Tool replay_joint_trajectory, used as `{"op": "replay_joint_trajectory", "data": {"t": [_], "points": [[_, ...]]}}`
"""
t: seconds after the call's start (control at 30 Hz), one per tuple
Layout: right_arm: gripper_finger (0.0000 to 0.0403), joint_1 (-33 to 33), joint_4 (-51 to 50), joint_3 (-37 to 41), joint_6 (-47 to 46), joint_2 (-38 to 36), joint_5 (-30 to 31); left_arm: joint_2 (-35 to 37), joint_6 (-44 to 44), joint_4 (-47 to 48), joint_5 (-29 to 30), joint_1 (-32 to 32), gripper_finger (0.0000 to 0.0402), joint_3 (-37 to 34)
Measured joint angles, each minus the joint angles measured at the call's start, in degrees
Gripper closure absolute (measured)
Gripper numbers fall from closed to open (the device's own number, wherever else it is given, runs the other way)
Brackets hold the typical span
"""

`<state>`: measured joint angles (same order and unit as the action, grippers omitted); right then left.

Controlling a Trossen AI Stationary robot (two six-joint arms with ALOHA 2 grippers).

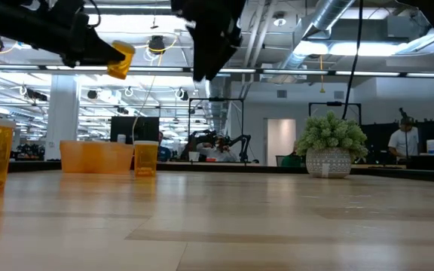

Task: Pick and place pill bottles into a basket
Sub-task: Put the orange pill bottle into the orange container

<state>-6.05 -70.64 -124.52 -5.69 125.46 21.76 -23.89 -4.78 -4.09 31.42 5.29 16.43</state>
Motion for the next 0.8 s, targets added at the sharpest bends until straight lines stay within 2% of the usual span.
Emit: {"op": "replay_joint_trajectory", "data": {"t": [0.1, 0.23, 0.53, 0.67, 0.8], "points": [[0.0029, -0.7, 2.0, 2.8, -0.6, 0.2, 0.6, 3.9, 0.0, 1.5, 0.1, 4.2, 0.023, 0.0], [0.003, -1.3, 3.6, 5.1, -2.4, 0.1, 0.7, 5.1, 0.5, 0.9, -0.9, 10.5, 0.023, -2.2], [0.0031, -3.6, 6.0, 8.0, -5.2, 0.1, 2.7, 4.2, 6.1, -9.5, -12.3, 26.9, 0.023, -11.7], [0.0031, -4.3, 6.4, 8.1, -6.4, 0.1, 4.3, 2.4, 8.7, -9.3, -16.2, 32.8, 0.023, -12.8], [0.0031, -4.8, 7.9, 8.1, -7.6, 0.1, 4.9, -1.5, 9.1, -11.6, -20.5, 36.0, 0.023, -12.8]]}}
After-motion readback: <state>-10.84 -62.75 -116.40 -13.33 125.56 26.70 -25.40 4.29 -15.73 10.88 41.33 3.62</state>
